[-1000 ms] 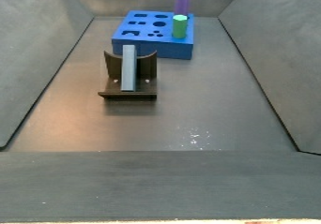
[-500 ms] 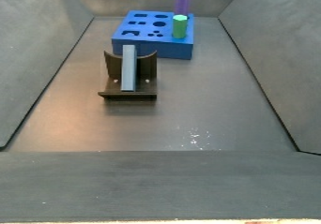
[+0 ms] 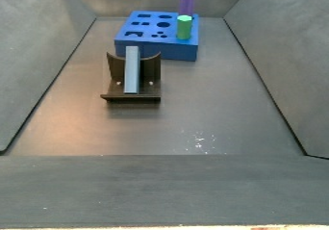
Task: Pick up the rectangle object. Move up. Place the rectangle object on the fixture. Regrasp the rectangle object. Move to above the board. Insert the rectangle object.
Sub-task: Regrasp the rectangle object.
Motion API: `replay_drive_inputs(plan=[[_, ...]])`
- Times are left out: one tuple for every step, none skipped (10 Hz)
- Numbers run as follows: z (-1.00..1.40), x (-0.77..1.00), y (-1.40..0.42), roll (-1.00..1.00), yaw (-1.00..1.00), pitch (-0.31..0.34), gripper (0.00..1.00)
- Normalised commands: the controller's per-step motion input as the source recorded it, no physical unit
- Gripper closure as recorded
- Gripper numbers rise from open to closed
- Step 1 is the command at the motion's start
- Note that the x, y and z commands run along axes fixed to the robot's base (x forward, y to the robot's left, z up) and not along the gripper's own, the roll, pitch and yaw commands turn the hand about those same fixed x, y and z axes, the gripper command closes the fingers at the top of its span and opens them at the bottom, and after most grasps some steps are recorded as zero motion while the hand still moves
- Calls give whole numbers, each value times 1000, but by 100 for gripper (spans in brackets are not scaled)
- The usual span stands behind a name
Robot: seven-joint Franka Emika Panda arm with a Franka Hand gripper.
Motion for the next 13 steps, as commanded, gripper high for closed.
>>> replay_drive_inputs(plan=[[17,-24,-23,1000,9,-93,0],[10,-17,-19,1000,8,-92,0],[3,-14,-20,1000,7,-90,0],[8,-5,-24,1000,5,-83,0],[11,2,-24,1000,4,-76,0],[6,7,-26,1000,3,-72,0],[-9,17,-22,1000,1,-61,0],[-12,25,-26,1000,0,-53,0],[-10,25,-25,1000,0,-41,0],[-14,34,-28,1000,0,-26,0],[-13,37,-32,1000,1,-12,0],[-8,40,-32,1000,5,12,0],[-14,46,-30,1000,10,32,0]])
